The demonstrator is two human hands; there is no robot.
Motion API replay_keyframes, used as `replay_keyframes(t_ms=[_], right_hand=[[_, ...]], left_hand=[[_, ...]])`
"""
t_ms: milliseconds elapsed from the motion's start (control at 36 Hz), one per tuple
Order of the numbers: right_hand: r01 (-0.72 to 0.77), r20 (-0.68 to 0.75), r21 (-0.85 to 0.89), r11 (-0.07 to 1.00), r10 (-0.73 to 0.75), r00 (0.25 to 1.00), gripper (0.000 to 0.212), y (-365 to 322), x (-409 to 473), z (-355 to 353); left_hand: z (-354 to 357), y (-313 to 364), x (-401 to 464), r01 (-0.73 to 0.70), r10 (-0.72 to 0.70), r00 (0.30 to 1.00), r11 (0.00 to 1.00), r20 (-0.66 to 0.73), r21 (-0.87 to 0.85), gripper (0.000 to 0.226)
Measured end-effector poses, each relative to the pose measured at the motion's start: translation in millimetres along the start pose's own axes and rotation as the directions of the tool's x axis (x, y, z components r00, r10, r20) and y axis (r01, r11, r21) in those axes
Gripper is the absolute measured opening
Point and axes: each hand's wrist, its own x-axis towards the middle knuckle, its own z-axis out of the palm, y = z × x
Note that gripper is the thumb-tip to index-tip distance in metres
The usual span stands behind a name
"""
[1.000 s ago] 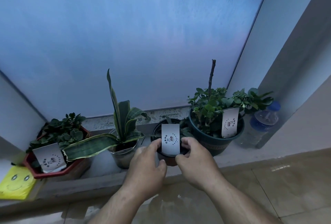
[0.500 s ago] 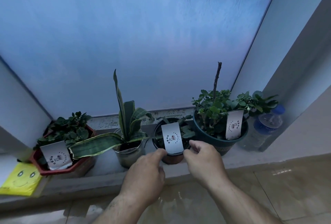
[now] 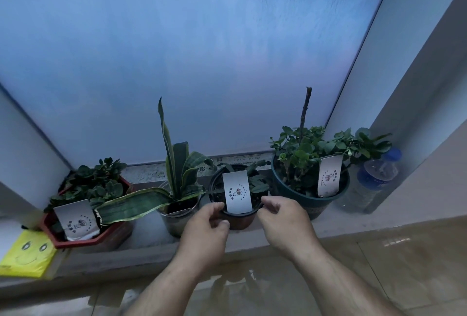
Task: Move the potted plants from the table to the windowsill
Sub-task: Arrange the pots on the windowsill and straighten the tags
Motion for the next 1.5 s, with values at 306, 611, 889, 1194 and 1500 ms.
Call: replay_keyframes(t_ms=[306, 611, 889, 1194, 1500], right_hand=[[0.014, -0.026, -0.052, 0.999, -0.015, 1.0, 0.037, -4, -4, -1], [-0.012, 0.056, -0.08, 0.997, 0.017, 0.998, 0.026, -12, -9, 3], [-0.014, 0.093, -0.068, 0.998, 0.02, 0.995, 0.026, -15, -10, 0], [0.139, -0.161, 0.045, 0.989, -0.13, 0.978, 0.015, -17, -23, -56], [-0.005, -0.378, 0.281, 0.96, 0.116, 0.918, 0.031, 30, 7, -130]], left_hand=[[3, -5, 2, 0.01, -0.013, 0.999, 0.997, -0.046, -0.072, 0.031], [6, -5, 5, 0.027, -0.025, 0.999, 0.999, 0.043, -0.037, 0.055], [7, -12, 10, 0.002, -0.002, 0.997, 1.0, 0.074, -0.003, 0.066], [4, 20, -18, -0.131, 0.143, 0.977, 0.988, -0.158, 0.084, 0.027], [61, 95, -45, -0.257, 0.27, 0.942, 0.962, 0.198, -0.091, 0.053]])
